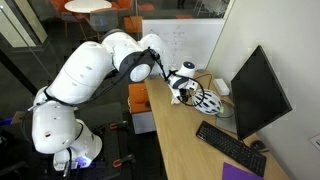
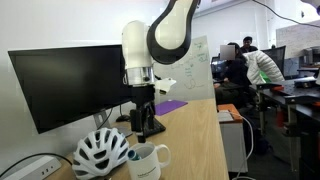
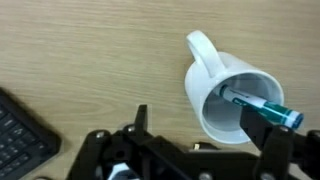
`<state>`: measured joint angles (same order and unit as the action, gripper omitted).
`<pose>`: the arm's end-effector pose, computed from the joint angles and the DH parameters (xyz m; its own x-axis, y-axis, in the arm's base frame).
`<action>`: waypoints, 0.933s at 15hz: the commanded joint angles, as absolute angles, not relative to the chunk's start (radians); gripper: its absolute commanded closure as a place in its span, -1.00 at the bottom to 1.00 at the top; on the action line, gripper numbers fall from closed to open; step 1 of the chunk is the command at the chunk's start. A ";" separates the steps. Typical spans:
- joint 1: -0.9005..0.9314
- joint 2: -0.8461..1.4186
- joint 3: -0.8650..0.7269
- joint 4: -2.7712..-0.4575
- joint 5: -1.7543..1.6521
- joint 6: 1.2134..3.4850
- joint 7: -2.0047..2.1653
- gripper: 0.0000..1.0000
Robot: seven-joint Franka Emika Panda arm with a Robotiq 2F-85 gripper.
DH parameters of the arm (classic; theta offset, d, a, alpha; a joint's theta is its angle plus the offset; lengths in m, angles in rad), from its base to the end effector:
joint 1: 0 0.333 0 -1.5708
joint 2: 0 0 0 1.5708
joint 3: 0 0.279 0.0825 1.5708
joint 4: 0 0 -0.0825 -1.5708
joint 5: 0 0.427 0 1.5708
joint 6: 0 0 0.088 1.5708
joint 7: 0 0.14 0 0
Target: Move the white mug to the right
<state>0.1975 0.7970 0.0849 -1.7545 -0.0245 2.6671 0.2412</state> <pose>0.6408 0.1876 0.0329 0.9942 0.0292 0.1034 0.0370 -0.9966 -0.0738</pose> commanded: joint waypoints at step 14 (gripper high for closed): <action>0.258 0.958 0.058 -1.570 0.006 2.528 0.264 0.88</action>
<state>0.2343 0.9493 0.0811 -1.6003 -0.0069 2.5764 0.2428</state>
